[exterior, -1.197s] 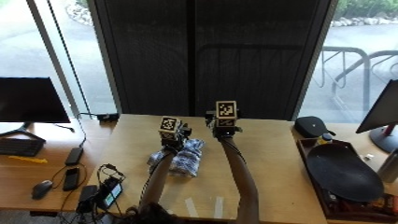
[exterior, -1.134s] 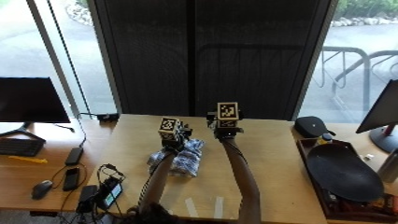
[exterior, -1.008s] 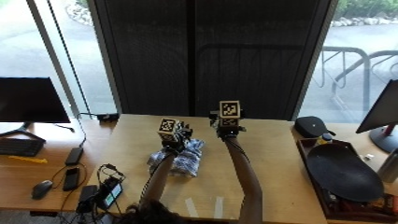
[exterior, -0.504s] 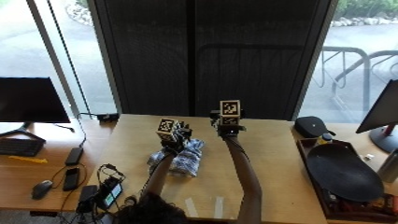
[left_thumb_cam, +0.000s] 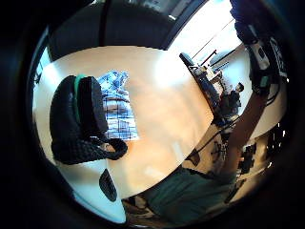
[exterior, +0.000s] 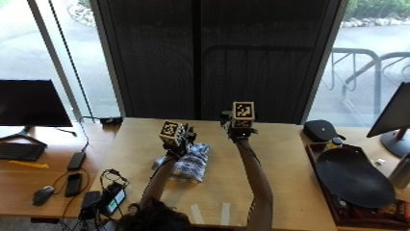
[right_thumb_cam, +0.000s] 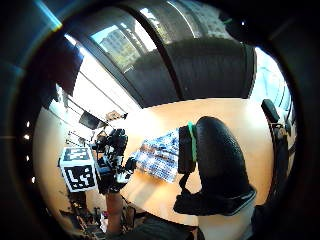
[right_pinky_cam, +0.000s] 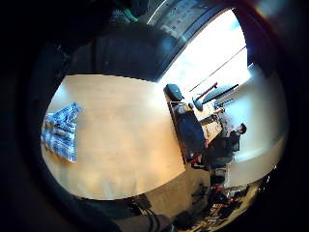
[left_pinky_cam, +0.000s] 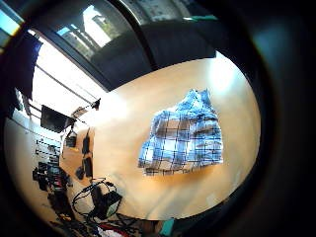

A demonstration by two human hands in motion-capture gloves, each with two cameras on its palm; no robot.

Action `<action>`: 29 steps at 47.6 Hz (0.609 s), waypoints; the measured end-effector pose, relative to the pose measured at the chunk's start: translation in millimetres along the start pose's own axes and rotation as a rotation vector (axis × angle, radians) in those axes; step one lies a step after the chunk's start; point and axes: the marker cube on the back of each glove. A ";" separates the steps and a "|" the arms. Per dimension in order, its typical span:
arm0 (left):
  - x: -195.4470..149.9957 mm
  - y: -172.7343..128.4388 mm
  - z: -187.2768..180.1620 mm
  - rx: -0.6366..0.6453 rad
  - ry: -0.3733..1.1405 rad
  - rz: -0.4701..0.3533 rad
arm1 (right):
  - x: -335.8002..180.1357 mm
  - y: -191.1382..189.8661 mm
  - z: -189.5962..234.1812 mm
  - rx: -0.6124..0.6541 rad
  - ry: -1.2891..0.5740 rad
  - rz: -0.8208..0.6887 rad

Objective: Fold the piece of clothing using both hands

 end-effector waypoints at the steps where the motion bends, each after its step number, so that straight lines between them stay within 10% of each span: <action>1: -0.9 0.3 0.0 -0.001 -0.007 0.001 | -1.2 8.0 1.0 -0.059 -0.011 0.001; 29: 38.2 2.4 31.6 -0.028 0.012 0.055 | 16.1 42.6 -28.1 -0.066 -0.050 -0.033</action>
